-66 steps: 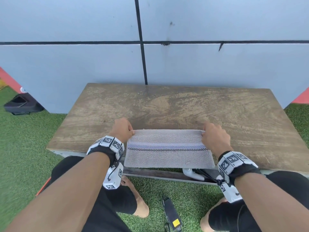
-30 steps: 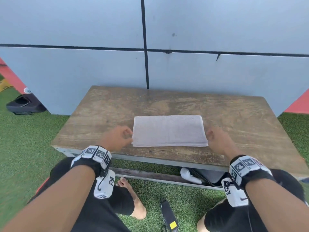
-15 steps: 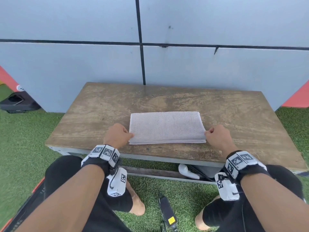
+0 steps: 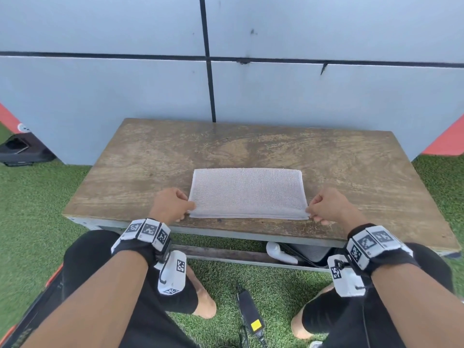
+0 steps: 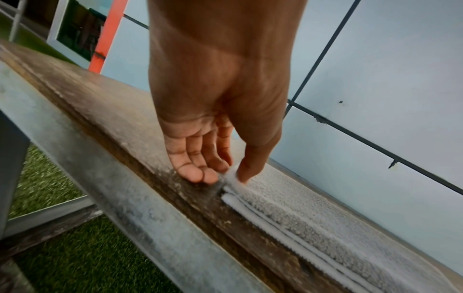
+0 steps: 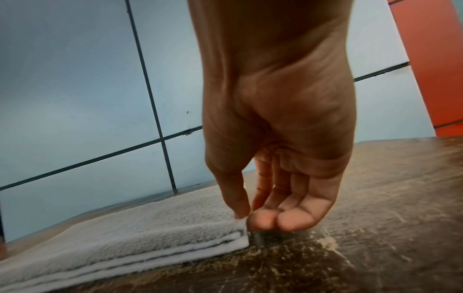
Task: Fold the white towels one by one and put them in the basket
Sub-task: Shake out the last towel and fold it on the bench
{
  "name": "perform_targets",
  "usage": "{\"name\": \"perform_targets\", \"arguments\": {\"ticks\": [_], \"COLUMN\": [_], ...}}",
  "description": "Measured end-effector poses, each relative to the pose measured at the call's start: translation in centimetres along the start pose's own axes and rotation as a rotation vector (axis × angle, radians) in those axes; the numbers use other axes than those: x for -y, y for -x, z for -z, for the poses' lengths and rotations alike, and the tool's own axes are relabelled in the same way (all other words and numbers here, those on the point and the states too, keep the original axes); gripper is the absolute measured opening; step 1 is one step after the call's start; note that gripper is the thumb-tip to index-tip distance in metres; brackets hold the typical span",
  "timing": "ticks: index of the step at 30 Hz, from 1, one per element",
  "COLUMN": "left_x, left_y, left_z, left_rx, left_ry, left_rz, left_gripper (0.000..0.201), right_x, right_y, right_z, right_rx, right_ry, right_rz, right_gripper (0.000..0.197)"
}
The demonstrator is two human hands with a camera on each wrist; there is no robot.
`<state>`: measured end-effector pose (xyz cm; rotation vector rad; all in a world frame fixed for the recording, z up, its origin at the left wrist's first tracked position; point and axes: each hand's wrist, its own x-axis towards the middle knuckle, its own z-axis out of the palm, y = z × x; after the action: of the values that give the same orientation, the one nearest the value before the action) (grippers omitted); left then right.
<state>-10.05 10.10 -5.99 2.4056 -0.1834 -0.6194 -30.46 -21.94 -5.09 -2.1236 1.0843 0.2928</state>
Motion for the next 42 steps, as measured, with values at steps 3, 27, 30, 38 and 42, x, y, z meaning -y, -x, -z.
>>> {"name": "perform_targets", "arguments": {"ticks": [3,27,30,38,42], "left_x": [-0.7,-4.7,-4.5,-3.0,-2.6], "left_y": [-0.1,-3.1,-3.1,-3.0,-2.9], "left_z": [-0.4,-11.8,-11.7,-10.4,-10.0], "left_rx": [-0.117,-0.123,-0.123,-0.145,-0.147], "left_ry": [-0.121,-0.544,-0.528,-0.545,-0.535], "left_rz": [-0.104,-0.574,-0.561,-0.523,-0.503], "left_gripper": [0.023,0.055,0.055,0.066,0.07], "right_x": [1.1,7.1,6.8,5.8,4.6], "right_y": [0.1,-3.1,-3.1,-3.2,-3.2], "right_z": [-0.3,-11.6,-11.3,-10.7,-10.0], "right_rx": [-0.172,-0.164,-0.165,-0.183,-0.203], "right_ry": [0.077,0.457,0.466,0.434,0.436], "right_rz": [0.073,0.471,0.465,0.415,0.382], "right_gripper": [0.015,0.062,0.065,0.075,0.079]}}
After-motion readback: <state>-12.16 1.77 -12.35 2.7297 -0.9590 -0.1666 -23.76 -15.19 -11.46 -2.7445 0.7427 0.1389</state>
